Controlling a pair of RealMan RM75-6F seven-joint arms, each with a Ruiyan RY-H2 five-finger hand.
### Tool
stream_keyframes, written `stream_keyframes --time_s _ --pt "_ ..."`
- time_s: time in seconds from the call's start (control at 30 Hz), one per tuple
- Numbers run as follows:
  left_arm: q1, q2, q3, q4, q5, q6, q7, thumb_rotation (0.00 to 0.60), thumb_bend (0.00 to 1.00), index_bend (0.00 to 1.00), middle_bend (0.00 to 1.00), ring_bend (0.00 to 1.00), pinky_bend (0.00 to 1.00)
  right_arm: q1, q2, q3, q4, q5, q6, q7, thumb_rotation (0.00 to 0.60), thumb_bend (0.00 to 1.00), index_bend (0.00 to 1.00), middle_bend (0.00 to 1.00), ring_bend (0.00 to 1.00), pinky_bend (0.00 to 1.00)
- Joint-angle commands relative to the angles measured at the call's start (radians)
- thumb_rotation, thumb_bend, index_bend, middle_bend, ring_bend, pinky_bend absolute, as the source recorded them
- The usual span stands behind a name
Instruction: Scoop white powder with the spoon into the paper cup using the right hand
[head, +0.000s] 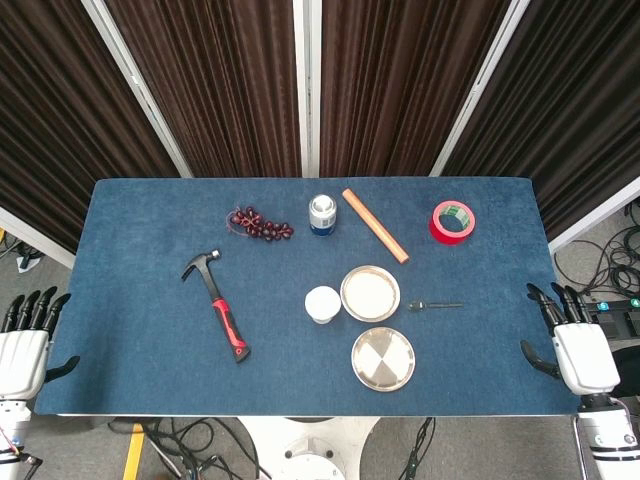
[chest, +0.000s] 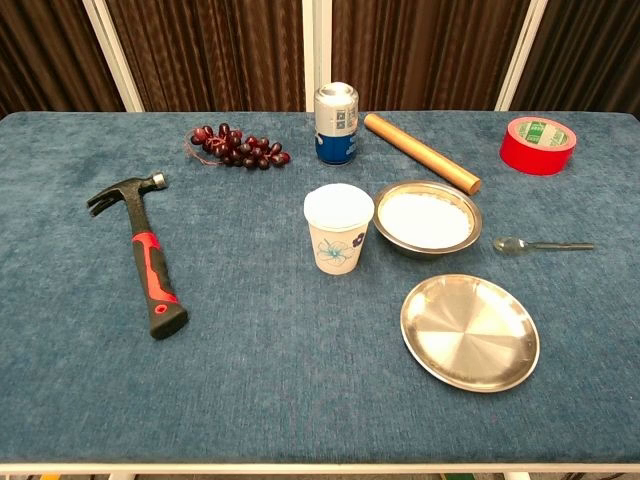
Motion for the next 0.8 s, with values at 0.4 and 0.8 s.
stream_keyframes --time_s 0.4,0.8 --pt "0.001 0.002 0.000 -0.005 0.015 0.013 -0.002 0.600 0.07 0.19 0.17 0.04 0.05 0.023 -0.015 0.019 -0.028 0.014 -0.024 -0.083 0.600 0.23 0.00 0.22 0.00 0.00" --pt "0.003 -0.003 0.001 0.002 0.004 0.004 -0.007 0.600 0.07 0.19 0.17 0.04 0.05 0.262 -0.198 0.087 0.114 0.179 -0.393 -0.247 0.600 0.08 0.19 0.28 0.00 0.00"
